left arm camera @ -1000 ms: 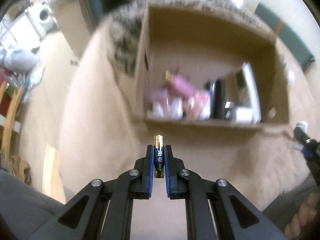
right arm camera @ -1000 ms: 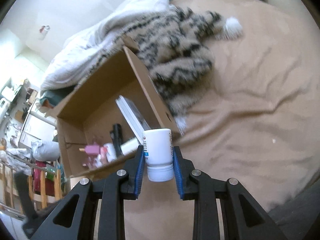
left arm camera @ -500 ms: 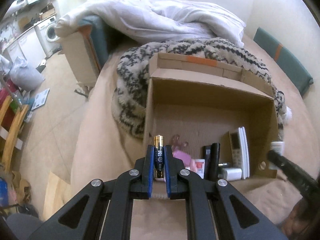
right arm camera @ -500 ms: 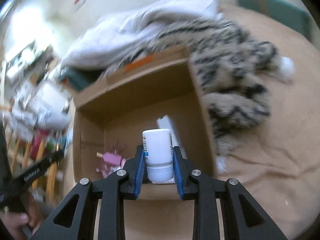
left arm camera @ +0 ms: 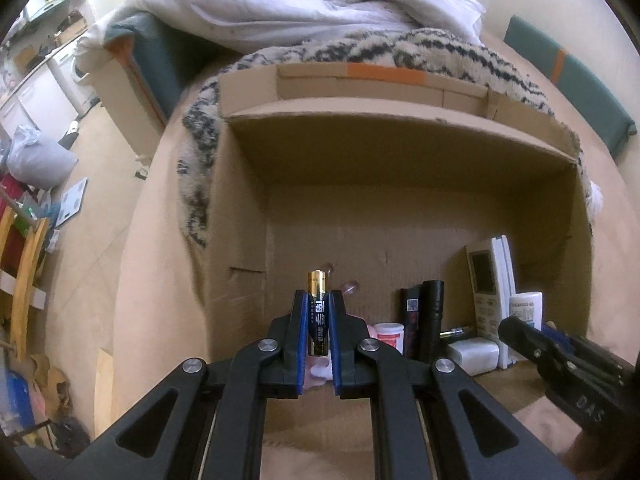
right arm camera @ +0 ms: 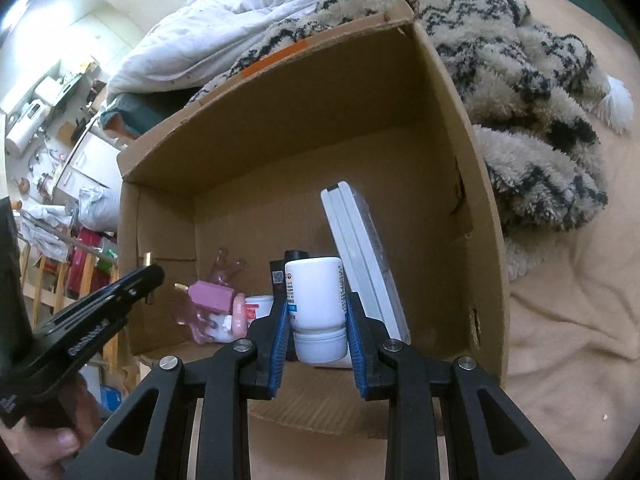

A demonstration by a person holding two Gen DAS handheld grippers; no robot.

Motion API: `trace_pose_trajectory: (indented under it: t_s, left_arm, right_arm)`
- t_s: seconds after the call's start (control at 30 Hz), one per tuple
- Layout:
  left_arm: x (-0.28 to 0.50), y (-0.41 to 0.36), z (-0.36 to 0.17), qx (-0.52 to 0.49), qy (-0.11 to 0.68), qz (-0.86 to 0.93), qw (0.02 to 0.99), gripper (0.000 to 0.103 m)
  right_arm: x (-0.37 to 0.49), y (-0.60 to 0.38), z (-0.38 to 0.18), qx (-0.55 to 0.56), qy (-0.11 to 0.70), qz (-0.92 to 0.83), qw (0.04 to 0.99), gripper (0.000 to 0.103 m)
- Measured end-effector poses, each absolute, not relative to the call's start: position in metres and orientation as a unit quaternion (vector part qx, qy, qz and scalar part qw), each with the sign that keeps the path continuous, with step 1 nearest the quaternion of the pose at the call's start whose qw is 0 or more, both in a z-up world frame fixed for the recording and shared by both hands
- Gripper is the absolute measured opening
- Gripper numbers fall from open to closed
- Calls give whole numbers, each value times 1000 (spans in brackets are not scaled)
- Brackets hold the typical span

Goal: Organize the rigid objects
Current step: 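Carry the white bottle and battery into the box and open both tools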

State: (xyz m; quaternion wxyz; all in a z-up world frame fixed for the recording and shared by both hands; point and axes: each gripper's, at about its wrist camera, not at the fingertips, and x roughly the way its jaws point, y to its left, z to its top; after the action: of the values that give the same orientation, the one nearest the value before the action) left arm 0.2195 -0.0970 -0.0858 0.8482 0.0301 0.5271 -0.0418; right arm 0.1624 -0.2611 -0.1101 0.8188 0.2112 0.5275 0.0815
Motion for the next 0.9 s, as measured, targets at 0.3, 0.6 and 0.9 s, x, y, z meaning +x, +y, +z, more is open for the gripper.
trace_pose_trajectory:
  t_s: [0.3, 0.6, 0.9]
  left_arm:
    - [226, -108, -100, 45, 532, -34, 845, 9]
    - [225, -96, -97, 26, 535, -12, 844, 14]
    - [206, -87, -56, 16, 494, -14, 869, 64]
  right_arm:
    - [167, -264, -116, 229, 536, 77, 809, 29]
    - [163, -270, -105, 239, 518, 81, 817, 29]
    - [153, -281, -79, 281, 464, 94, 835, 82]
